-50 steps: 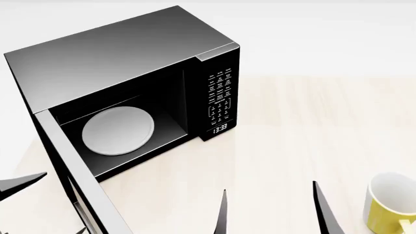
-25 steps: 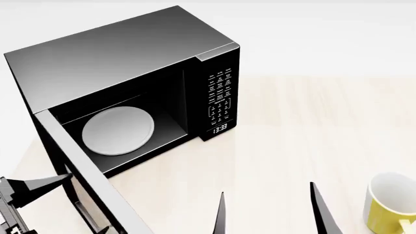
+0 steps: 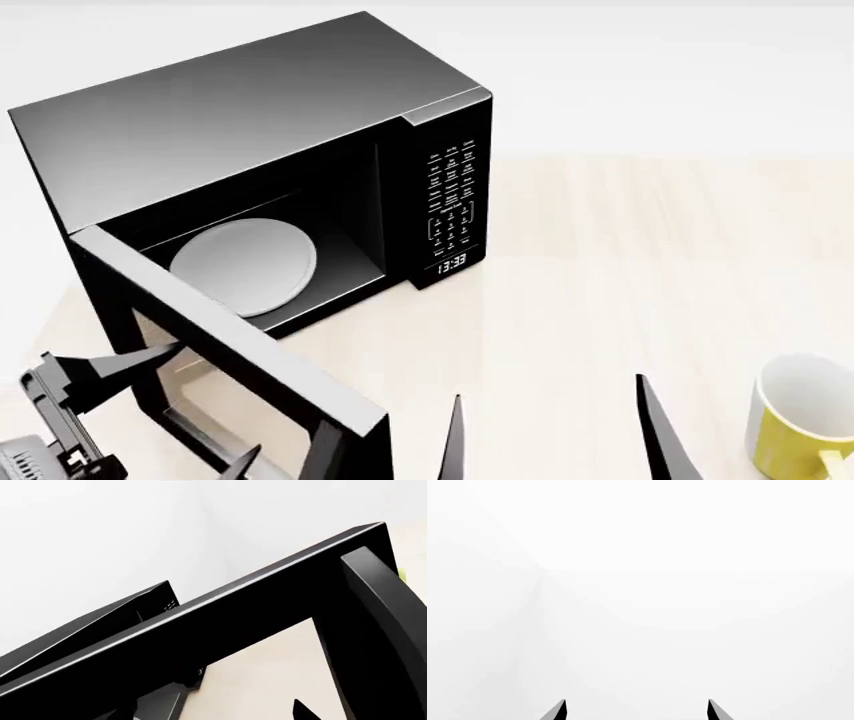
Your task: Close the microwave.
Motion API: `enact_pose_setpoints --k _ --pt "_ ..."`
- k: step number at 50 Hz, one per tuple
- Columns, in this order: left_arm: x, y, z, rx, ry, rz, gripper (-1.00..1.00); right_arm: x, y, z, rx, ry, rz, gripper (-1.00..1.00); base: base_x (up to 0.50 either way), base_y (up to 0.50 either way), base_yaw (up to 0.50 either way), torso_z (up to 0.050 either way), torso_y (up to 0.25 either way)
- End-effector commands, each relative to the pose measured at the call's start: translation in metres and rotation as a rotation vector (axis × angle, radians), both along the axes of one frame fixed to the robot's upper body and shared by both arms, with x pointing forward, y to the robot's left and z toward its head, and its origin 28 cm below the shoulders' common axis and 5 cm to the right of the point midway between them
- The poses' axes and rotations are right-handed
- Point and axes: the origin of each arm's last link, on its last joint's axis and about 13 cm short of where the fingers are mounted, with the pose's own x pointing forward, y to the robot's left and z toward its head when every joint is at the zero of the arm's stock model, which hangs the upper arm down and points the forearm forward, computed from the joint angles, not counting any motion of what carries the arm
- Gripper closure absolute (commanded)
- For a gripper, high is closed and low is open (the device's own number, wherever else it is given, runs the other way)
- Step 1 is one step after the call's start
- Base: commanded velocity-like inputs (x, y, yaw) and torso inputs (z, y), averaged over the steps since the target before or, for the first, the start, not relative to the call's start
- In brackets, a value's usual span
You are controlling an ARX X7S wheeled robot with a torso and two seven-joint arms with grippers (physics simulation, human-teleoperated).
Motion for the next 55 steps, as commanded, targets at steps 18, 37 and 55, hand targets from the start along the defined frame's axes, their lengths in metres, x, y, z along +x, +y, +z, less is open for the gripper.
enact_pose_setpoints --k 18,37,55 --pt "0.018 -0.019 0.004 -0.017 -0.052 -0.008 -1.00 0.001 -0.001 0.000 -0.006 0.003 -0.005 -1.00 0.00 0.00 0.00 0.000 0.000" --pt "0.027 -0.029 0.005 -0.039 -0.075 0.008 -1.00 0.001 -0.001 -0.001 -0.003 0.003 -0.003 -1.00 0.00 0.00 0.00 0.000 0.001" --pt "0.033 -0.033 0.003 -0.042 -0.091 0.036 -1.00 0.001 -0.001 -0.001 -0.005 0.004 -0.004 -1.00 0.00 0.00 0.00 0.000 0.001"
